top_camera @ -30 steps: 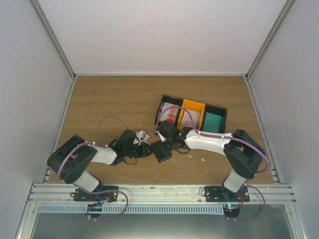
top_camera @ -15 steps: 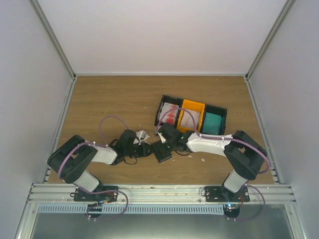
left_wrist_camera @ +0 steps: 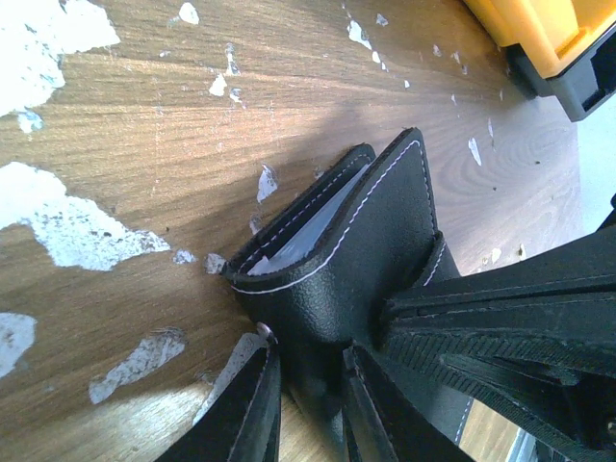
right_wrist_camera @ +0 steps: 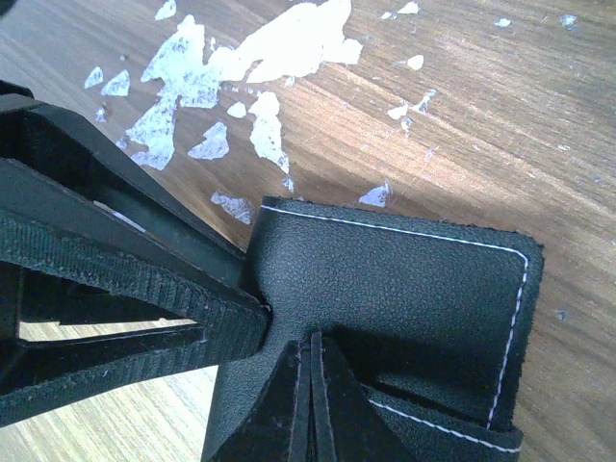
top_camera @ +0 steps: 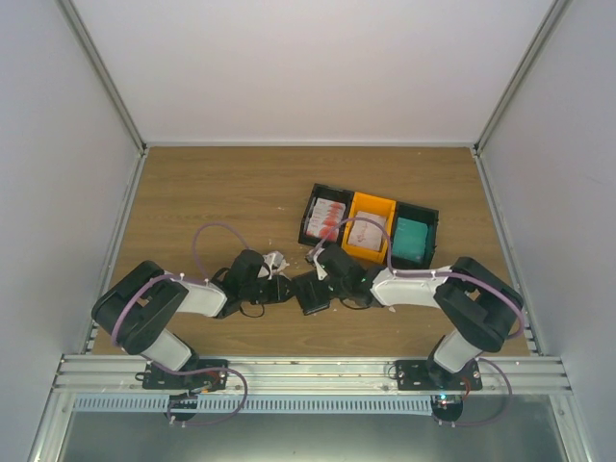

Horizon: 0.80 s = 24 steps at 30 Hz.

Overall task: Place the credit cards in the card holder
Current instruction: Close the card holder at the center of the board.

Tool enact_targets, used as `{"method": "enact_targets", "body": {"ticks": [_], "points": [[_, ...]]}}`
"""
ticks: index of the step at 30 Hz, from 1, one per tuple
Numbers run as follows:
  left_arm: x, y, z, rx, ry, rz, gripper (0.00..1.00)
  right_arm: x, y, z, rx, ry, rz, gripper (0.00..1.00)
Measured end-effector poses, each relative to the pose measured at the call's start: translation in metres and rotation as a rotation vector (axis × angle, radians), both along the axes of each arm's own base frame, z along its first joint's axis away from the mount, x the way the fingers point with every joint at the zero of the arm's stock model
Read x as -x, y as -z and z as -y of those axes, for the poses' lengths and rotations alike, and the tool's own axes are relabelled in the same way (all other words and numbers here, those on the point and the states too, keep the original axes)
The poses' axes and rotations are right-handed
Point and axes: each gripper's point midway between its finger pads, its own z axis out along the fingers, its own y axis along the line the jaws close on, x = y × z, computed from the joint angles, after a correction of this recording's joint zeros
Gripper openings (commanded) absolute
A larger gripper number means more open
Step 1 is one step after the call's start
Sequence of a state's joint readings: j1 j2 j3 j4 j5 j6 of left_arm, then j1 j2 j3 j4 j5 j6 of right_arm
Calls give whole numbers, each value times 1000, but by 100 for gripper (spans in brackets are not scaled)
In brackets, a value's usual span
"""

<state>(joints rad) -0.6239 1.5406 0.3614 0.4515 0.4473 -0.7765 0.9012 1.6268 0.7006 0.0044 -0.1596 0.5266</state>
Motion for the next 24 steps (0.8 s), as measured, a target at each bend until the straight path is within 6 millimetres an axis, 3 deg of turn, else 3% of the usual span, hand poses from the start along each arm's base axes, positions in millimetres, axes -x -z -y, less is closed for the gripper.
{"method": "enact_targets", "body": {"ticks": [12, 18, 24], "points": [[-3, 0, 3, -4, 5, -8, 20, -3, -5, 6, -130, 85, -7, 1], [-7, -1, 5, -5, 3, -6, 20, -2, -11, 12, -152, 71, -59, 22], [-7, -1, 6, -7, 5, -4, 20, 4, -22, 6, -148, 11, -96, 28]]}}
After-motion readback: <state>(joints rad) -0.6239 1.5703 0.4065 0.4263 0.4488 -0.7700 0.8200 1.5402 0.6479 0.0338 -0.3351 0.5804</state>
